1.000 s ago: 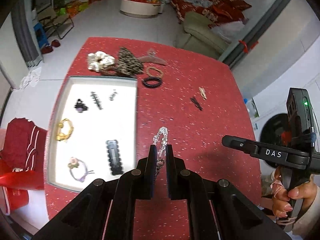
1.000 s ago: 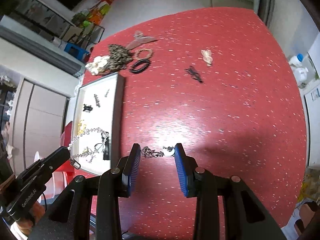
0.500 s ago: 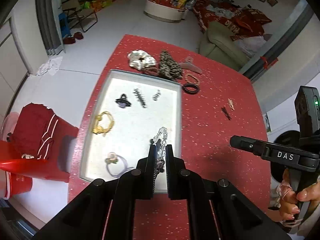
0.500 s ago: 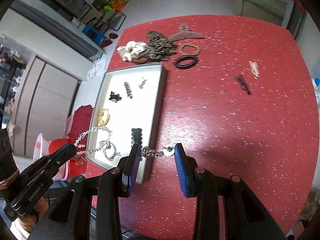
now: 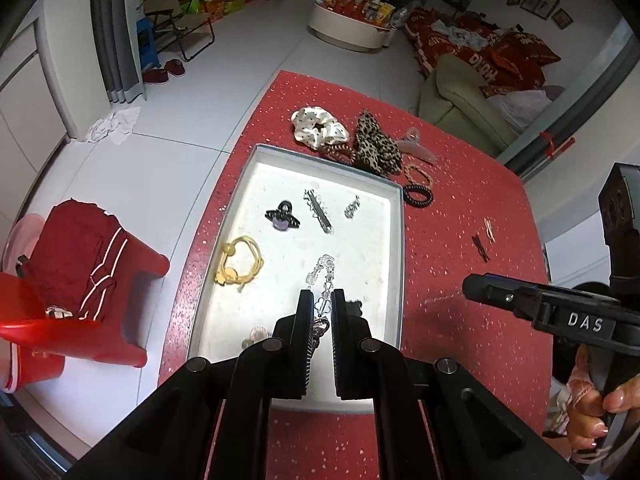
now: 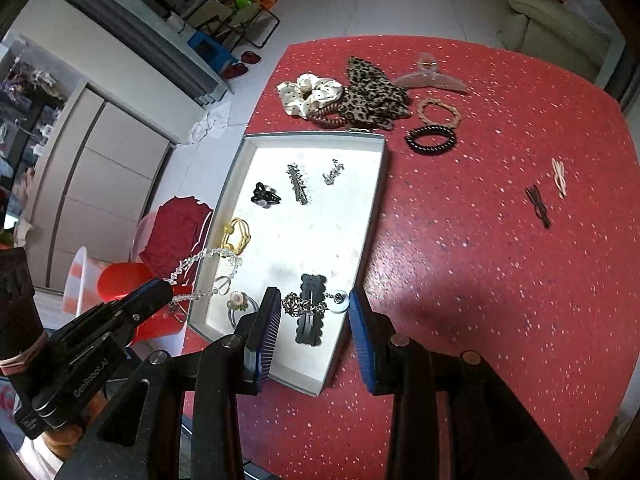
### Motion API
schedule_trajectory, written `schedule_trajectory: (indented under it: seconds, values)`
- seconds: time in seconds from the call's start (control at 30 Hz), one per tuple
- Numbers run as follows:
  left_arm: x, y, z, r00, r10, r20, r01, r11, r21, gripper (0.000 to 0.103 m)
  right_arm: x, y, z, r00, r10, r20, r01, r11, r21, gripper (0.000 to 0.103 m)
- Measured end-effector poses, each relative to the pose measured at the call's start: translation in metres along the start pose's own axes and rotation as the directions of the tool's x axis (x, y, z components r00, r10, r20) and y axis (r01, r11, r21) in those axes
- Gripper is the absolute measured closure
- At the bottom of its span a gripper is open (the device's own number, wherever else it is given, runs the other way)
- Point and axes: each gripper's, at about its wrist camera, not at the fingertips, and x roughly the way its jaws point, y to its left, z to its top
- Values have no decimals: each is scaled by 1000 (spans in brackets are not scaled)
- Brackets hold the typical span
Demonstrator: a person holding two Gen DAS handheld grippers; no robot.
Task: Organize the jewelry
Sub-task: 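Carry the crystal bracelet and silver chain with both tools over the tray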
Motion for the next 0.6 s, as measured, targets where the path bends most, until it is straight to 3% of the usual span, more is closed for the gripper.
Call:
schedule_trajectory:
  seconds: [0.47, 0.6]
  values:
    - [33, 6, 20, 996, -71, 51, 73, 997, -25, 93, 30, 9, 40, 999, -26, 26, 28, 997, -75, 65]
    - [56, 18, 19, 994, -101, 40, 103, 992, -73, 93, 43, 7, 45, 999, -32, 24, 33, 996, -83, 65]
